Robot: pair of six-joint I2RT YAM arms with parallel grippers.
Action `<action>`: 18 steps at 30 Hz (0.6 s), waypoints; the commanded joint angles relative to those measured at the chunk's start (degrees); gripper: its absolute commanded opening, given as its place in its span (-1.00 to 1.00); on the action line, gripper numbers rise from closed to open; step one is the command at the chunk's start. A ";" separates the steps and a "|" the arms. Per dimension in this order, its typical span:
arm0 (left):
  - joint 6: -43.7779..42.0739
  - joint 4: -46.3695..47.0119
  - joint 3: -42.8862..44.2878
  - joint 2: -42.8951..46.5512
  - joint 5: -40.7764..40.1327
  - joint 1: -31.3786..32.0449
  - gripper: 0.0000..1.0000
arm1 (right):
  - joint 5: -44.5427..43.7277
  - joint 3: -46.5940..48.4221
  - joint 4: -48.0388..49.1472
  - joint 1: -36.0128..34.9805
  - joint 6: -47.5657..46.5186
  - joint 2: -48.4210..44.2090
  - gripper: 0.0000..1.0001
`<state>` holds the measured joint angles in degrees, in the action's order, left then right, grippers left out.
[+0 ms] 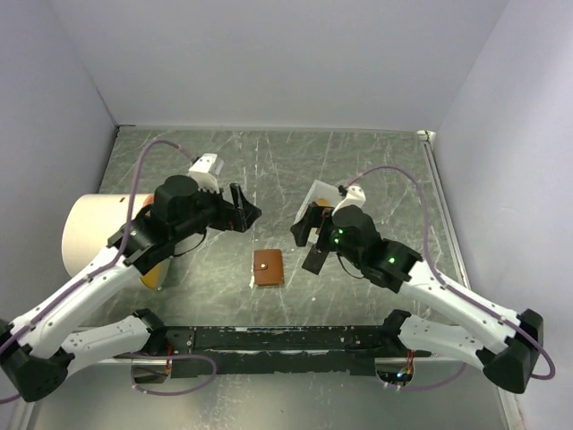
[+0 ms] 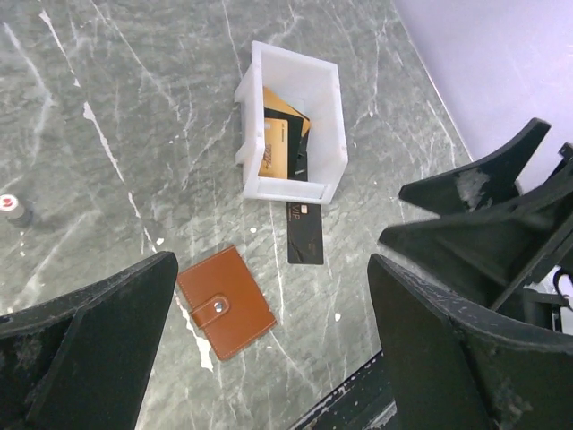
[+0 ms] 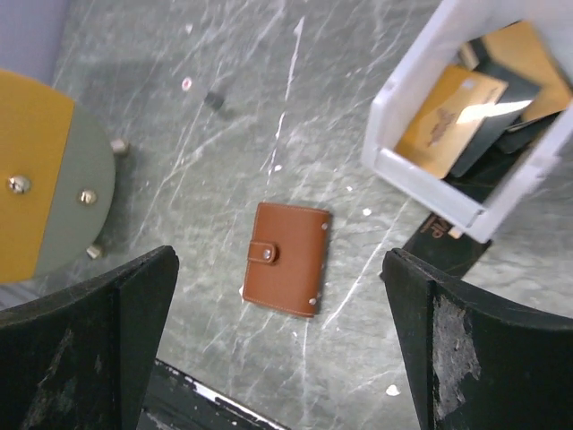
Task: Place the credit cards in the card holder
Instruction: Reset both arms
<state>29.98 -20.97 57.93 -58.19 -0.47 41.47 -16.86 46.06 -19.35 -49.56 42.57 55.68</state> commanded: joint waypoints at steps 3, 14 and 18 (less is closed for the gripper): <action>0.30 -4.05 0.09 9.33 -1.14 0.29 0.98 | -12.16 2.83 -10.09 0.07 1.87 -6.81 1.00; 2.46 -3.52 -7.31 15.46 1.91 0.28 0.98 | -9.94 2.37 -9.55 0.03 2.80 -14.02 1.00; 2.94 -2.10 -9.32 16.47 2.12 0.34 0.98 | -9.46 1.33 -8.82 0.08 2.53 -14.04 1.00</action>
<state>31.94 -23.53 49.95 -42.85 0.25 41.47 -25.91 47.57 -28.56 -49.56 44.58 42.02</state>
